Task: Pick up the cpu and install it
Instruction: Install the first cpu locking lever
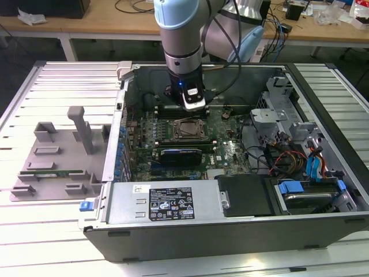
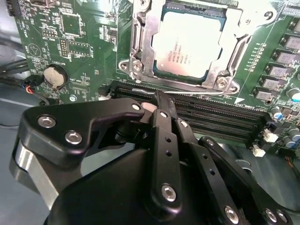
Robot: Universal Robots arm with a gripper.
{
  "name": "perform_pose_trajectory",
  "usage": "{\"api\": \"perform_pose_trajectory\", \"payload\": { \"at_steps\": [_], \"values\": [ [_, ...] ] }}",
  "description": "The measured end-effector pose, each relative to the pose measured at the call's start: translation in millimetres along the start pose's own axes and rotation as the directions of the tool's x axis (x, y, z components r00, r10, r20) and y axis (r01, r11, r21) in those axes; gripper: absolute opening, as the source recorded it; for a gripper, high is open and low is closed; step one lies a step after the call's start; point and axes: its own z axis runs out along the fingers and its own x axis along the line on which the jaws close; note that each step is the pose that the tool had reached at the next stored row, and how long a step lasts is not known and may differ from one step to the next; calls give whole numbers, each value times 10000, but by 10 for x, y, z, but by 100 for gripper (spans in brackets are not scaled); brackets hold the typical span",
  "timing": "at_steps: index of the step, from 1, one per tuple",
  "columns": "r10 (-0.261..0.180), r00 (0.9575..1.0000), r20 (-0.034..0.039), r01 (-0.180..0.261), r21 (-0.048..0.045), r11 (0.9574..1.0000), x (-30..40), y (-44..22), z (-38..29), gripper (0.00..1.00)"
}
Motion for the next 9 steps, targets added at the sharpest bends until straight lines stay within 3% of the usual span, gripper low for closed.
{"api": "perform_pose_trajectory", "payload": {
  "at_steps": [1,5,9],
  "values": [
    [-12,10000,92,13,-38,10000,5,-3,7,11],
    [-45,9994,331,49,-135,9999,29,-18,42,11],
    [-60,9990,445,68,-176,9998,59,-38,68,11]
  ]
}}
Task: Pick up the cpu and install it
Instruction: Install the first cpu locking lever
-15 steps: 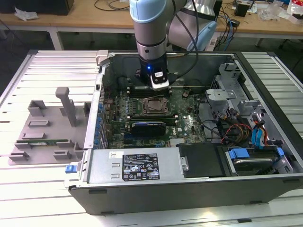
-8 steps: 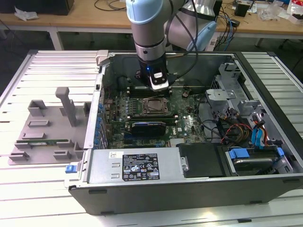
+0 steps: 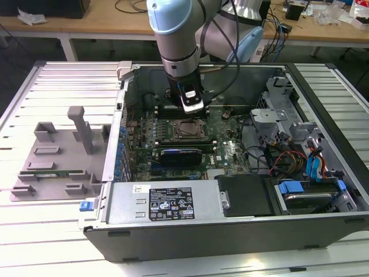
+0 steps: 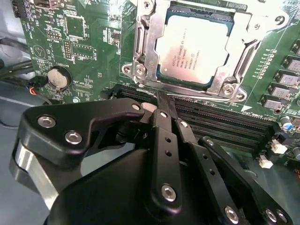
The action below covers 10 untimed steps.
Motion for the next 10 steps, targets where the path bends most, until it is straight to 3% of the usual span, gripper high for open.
{"api": "perform_pose_trajectory", "payload": {
  "at_steps": [6,7,10],
  "values": [
    [-30,9998,208,32,-92,10000,16,-38,47,11],
    [0,9998,183,4,-213,9998,16,-38,47,11],
    [2,9998,180,2,-218,9998,5,-24,-19,11]
  ]
}}
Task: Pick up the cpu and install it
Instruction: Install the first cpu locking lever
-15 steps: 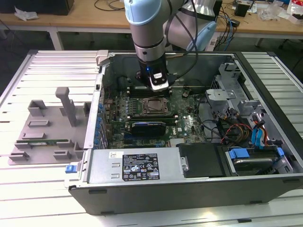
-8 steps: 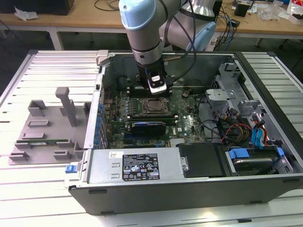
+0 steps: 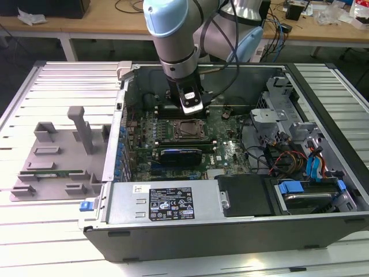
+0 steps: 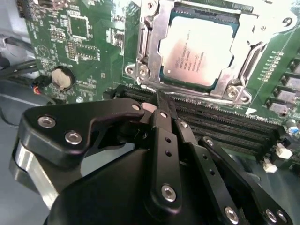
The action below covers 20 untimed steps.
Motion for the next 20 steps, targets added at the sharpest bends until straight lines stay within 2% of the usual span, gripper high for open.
{"api": "perform_pose_trajectory", "payload": {
  "at_steps": [1,3,4,5,6,8,9,10,11,12,13,14,15,17,19,20],
  "values": [
    [-14,10000,25,14,62,10000,-8,9,-37,11],
    [-37,9999,98,35,250,9997,-11,10,-50,11],
    [-74,9998,182,65,476,9988,-11,9,-51,11],
    [-129,9995,289,106,792,9968,-11,9,-51,11],
    [-209,9989,410,158,1202,9926,-11,9,-51,11],
    [-287,9983,503,205,1566,9874,-11,9,-51,11],
    [-367,9977,578,250,1913,9812,-11,8,-50,11],
    [-449,9971,611,301,2251,9739,-13,3,-52,11],
    [-468,9971,606,315,2326,9721,-14,1,-52,11],
    [-468,9971,605,315,2328,9720,-15,-1,-52,11],
    [-444,9981,422,330,2394,9704,-21,1,-50,11],
    [-398,9991,115,356,2504,9675,-39,8,-44,11],
    [-364,9993,-92,376,2579,9654,-46,10,-42,11],
    [-363,9993,-93,375,2580,9654,-48,13,-56,11],
    [-364,9993,-92,376,2580,9654,-72,44,-182,11],
    [-370,9993,-94,381,2577,9655,-80,37,-199,11]
  ]
}}
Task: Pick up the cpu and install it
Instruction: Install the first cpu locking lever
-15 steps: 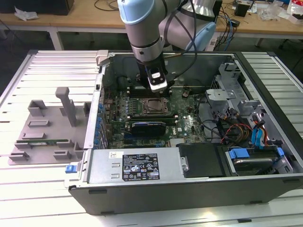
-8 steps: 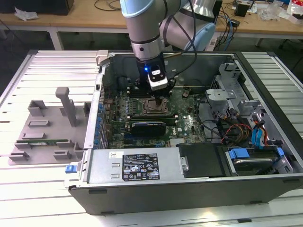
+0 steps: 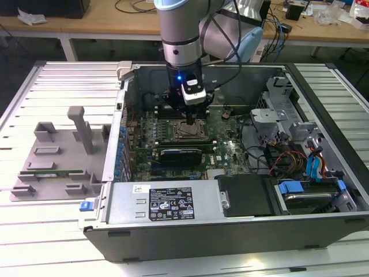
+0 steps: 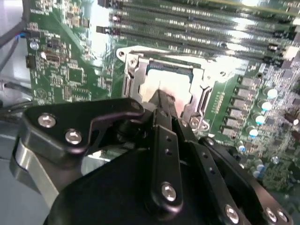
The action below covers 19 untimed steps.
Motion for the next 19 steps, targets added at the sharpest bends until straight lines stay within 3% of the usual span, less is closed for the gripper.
{"api": "perform_pose_trajectory", "payload": {
  "at_steps": [3,5,7,9,10,11,12,13,17,19],
  "values": [
    [-581,9983,-5,581,-91,9983,-2,-5,1,11],
    [-1252,9921,-7,1251,-192,9920,-1,-5,4,11],
    [-2227,9749,-43,2225,-326,9744,0,-4,12,11],
    [-2650,9642,-134,2644,-341,9638,1,-5,18,11],
    [-2810,9593,-269,2802,-304,9595,-2,-7,25,11],
    [-2901,9554,-550,2892,-238,9570,-24,-27,37,11],
    [-2910,9544,-668,2901,-229,9567,-52,-38,44,11],
    [-2912,9539,-722,2902,-240,9567,-81,-43,47,11],
    [-2912,9538,-739,2901,-261,9566,-115,-47,-102,11],
    [-2911,9537,-756,2900,-263,9567,-138,-88,-116,11]
  ]
}}
